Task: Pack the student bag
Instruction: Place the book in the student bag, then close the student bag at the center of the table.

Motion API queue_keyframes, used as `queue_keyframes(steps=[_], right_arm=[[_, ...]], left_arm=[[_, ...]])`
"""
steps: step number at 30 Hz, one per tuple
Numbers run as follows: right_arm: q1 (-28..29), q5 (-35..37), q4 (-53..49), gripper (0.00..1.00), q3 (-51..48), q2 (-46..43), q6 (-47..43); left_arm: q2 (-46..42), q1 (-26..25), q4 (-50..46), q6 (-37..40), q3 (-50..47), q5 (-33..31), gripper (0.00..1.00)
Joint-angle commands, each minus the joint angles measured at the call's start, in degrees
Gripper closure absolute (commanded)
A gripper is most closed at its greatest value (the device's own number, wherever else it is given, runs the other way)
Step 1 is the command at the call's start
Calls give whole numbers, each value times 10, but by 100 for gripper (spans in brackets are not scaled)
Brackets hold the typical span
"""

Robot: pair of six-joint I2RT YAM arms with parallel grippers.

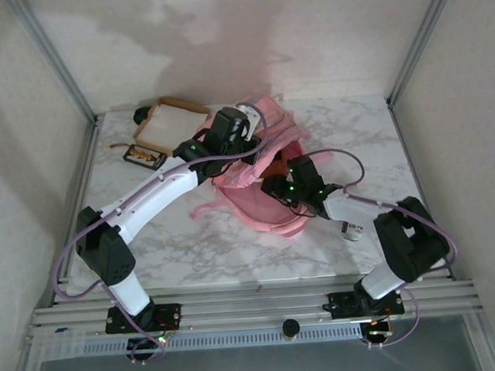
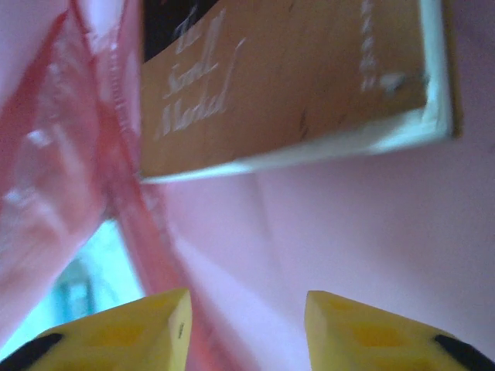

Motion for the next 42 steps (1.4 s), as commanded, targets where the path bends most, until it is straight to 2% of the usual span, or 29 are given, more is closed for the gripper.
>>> queue_keyframes(steps=[1,3,8,12,14,18,22,27,30,31,32,35,38,42], right_arm=[[-11,44,67,71,25,60,21],[-26,73,96,80,41,77,12],[-70,123,86,83,119,123,-46],[-86,114,64,72,154,137,-84],[-87,103,48,67,153,128,-100],[-86,56,35,64,80,57,-108],[-84,58,-74,59,18,-61,-122],[-106,136,-248,55,-31,-243,-122],[-130,148,-312,55,-29,-311,-133],[-131,155,-336,55,-15,-319,-135],[-129,155,-355,56,-2,-323,-138],[-88,189,-403,55,41,-319,-139],[0,258,-462,52,100,-277,-120],[130,273,-462,49,146,-193,-60]], left_arm=[[-38,5,59,-27,16,32,100],[-44,3,50,-13,12,58,100],[-49,0,44,-22,-7,67,100],[-49,-1,62,-49,-19,64,100],[-38,-3,76,-69,-17,84,100],[0,-9,94,-122,1,60,100],[51,-16,102,-168,27,61,100],[111,-44,84,-177,76,57,100],[126,-53,71,-181,84,55,100],[126,-53,61,-180,82,55,89],[119,-53,50,-180,76,49,69],[53,-38,58,-184,4,57,46],[-48,-4,114,-200,-130,71,33],[-163,83,172,-260,-295,94,29]])
